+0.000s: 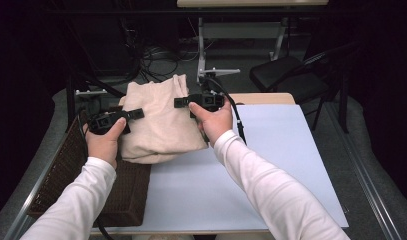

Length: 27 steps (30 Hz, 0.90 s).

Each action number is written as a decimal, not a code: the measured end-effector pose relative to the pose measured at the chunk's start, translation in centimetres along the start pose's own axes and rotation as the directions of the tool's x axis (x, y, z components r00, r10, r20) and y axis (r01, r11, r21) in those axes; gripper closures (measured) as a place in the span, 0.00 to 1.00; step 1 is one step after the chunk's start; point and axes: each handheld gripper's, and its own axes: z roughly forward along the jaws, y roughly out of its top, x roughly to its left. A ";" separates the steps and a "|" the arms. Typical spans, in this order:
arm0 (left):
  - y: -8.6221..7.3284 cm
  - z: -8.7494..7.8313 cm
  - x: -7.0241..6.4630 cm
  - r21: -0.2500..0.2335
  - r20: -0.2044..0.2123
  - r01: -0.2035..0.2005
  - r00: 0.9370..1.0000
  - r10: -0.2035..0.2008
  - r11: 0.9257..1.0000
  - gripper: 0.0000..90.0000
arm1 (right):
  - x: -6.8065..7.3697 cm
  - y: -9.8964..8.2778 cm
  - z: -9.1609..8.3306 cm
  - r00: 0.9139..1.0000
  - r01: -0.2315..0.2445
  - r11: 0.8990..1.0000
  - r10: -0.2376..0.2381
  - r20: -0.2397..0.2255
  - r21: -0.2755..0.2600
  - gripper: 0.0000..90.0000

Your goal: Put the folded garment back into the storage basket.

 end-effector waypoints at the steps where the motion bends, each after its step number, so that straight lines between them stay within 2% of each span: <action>1: 0.0 -0.1 0.2 -0.002 0.000 0.002 1.000 -0.002 1.000 0.64 | 0.1 0.0 0.2 1.000 0.001 1.000 -0.001 -0.003 0.002 0.79; 12: -0.4 -1.9 2.8 -0.019 -0.028 0.041 0.999 -0.041 0.999 0.64 | 1.9 -0.5 2.9 0.999 0.021 0.999 -0.020 -0.025 0.028 0.79; 27: -0.3 -4.8 5.5 -0.035 -0.060 0.046 0.997 -0.048 0.998 0.64 | 4.5 -1.1 5.9 0.998 0.037 0.998 -0.034 -0.056 0.051 0.79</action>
